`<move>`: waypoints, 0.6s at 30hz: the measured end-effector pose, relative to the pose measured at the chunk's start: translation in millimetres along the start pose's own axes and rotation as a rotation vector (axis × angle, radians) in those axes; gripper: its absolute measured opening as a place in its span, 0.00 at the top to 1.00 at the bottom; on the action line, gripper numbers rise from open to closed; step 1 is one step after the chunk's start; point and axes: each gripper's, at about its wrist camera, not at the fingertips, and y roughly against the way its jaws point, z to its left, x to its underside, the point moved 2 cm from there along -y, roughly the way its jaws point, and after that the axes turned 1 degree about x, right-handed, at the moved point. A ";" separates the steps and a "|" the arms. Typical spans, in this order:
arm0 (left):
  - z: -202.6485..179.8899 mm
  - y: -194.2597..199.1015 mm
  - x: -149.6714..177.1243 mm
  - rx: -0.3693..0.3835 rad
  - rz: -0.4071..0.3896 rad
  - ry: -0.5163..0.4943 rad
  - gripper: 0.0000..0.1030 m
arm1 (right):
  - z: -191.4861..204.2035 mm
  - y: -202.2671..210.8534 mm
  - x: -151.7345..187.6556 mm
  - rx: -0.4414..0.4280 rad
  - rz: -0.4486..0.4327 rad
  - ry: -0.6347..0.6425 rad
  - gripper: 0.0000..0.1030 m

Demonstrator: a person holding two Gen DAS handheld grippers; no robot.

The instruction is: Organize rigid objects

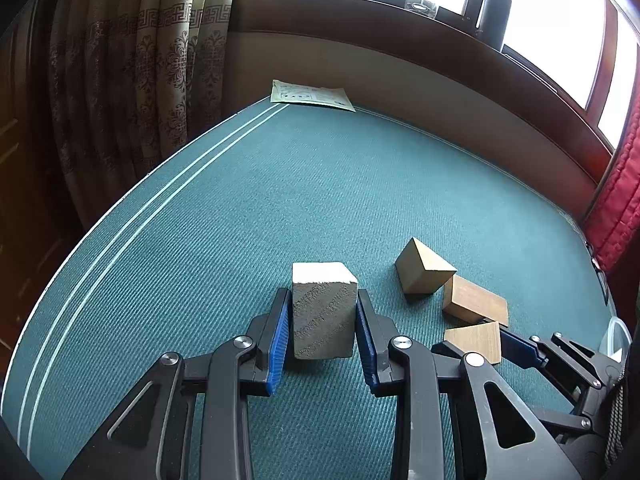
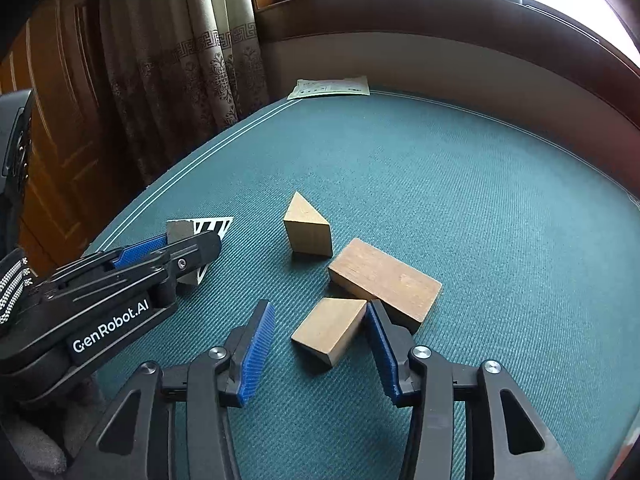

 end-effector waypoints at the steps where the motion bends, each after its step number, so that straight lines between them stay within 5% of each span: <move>1: 0.1 -0.1 0.0 0.000 0.000 0.000 0.69 | -0.5 0.2 -0.7 0.000 0.000 0.002 0.58; 6: 0.5 0.0 0.0 -0.001 0.000 0.002 0.69 | -1.6 3.7 0.7 0.019 0.001 0.006 0.69; 18: 0.4 -1.7 2.0 0.001 -0.002 0.001 0.69 | 1.1 22.3 20.8 0.076 0.022 -0.080 0.70</move>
